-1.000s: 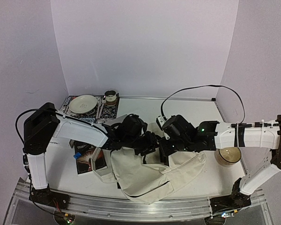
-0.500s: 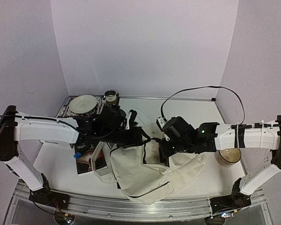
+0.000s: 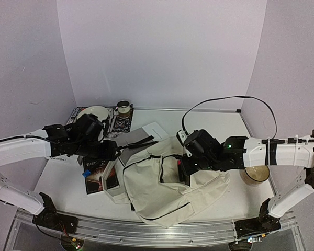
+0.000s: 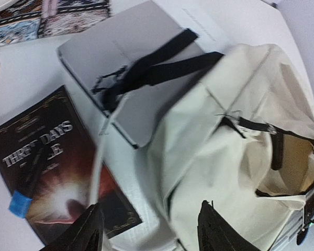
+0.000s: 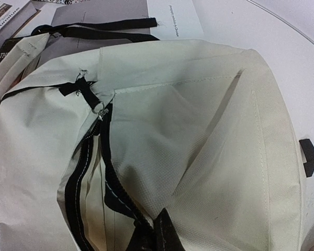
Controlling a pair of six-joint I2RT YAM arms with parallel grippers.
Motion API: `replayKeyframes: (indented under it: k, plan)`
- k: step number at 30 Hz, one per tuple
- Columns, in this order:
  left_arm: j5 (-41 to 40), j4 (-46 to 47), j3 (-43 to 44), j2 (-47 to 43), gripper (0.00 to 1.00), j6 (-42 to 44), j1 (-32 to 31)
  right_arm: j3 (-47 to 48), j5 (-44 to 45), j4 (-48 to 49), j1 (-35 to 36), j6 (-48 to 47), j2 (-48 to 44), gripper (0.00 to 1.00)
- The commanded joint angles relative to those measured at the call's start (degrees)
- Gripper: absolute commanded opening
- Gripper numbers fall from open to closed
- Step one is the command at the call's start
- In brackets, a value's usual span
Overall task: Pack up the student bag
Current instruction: Pick up the pen from the book.
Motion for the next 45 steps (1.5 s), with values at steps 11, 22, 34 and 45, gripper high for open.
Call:
replayKeyframes:
  k: [11,22,34,45]
  plan:
    - [10.4,-7.5,-6.6,3.7,0.62,13.8,20.3,0.1,1.6,-1.0,0.4,-0.5,-2.8,0.0]
    - [14.4,-1.9,-6.0,14.4,0.56,17.6,26.5,0.0,1.5,-1.0,0.4,-0.5,-2.3,0.0]
    - [15.8,0.4,-6.9,20.8,0.36,16.4,26.6,0.1,1.4,-1.0,0.4,-0.5,-2.0,0.0]
    - [20.4,1.3,-8.6,13.4,0.07,13.3,26.6,0.1,1.3,-0.9,0.4,-0.5,-2.2,0.0]
